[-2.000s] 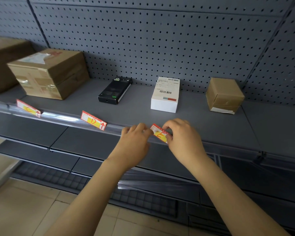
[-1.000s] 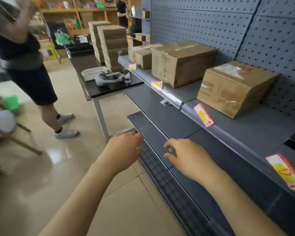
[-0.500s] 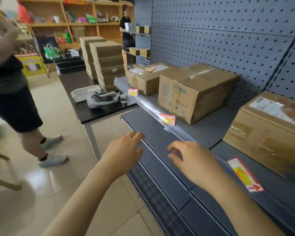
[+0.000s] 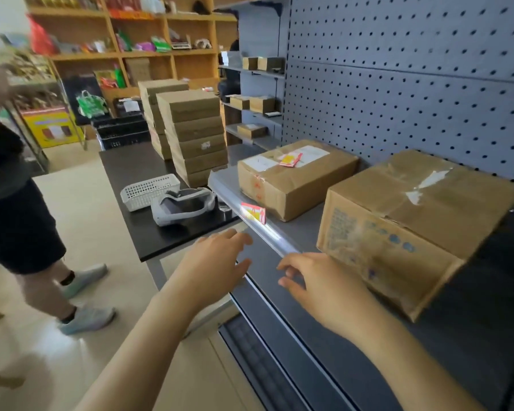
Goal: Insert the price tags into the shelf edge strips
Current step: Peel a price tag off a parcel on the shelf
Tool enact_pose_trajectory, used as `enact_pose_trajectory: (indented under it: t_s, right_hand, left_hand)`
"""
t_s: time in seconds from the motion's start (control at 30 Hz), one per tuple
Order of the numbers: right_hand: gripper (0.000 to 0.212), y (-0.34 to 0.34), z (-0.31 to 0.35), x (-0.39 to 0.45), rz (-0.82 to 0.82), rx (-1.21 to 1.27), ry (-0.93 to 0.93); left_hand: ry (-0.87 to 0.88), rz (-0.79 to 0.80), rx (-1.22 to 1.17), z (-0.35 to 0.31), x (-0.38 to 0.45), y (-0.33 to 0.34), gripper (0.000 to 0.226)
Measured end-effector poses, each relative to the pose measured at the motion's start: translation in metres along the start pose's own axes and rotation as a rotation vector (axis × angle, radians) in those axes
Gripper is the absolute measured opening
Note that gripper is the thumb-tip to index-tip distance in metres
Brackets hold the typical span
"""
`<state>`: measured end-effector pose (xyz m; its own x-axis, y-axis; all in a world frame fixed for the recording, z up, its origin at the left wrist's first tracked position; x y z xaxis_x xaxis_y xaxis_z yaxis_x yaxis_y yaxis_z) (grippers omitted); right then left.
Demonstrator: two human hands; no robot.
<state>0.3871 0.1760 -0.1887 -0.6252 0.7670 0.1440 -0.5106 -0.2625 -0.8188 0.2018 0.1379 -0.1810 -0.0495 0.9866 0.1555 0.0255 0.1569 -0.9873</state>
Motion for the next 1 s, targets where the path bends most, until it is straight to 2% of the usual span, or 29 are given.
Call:
enact_pose_trajectory:
  t_s: [0.37,0.53,0.7,0.83,0.9,1.0]
  right_hand:
    - [0.016,0.017,0.023,0.142,-0.191,-0.062,0.163]
    - [0.008,0.011,0.027,0.174,-0.251,0.018,0.229]
    - [0.014,-0.001,0.012,0.203,-0.308,0.112,0.302]
    - [0.01,-0.015,-0.008,0.235,-0.501,0.135,0.395]
    - [0.015,-0.024,-0.024,0.256,-0.572,0.083,0.492]
    - [0.042,-0.034,-0.043,0.285,-0.526,-0.048,0.699]
  left_hand:
    - [0.238,-0.059,0.031,0.111,0.136,-0.005,0.032]
    - [0.32,-0.036,-0.024,0.122,0.182,-0.007,0.03]
    - [0.373,-0.036,-0.029,0.121,0.215,-0.006,0.03]
    - [0.39,-0.031,-0.022,0.117,0.231,-0.01,0.032]
    - [0.395,-0.04,-0.014,0.117,0.237,-0.012,0.032]
    - [0.393,-0.048,-0.018,0.117,0.245,-0.013,0.032]
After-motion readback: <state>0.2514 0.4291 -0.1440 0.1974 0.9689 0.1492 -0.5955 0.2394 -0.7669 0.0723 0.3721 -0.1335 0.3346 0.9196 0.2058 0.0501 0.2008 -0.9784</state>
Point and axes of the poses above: each hand's wrist, its own x-axis towards the middle knuckle, its own y-axis out of the palm, z = x × y, the point moved 1 cm from there along x, towards the middle knuckle, and after that the axes turned 10 degrees about x, right-handed, at the moved point
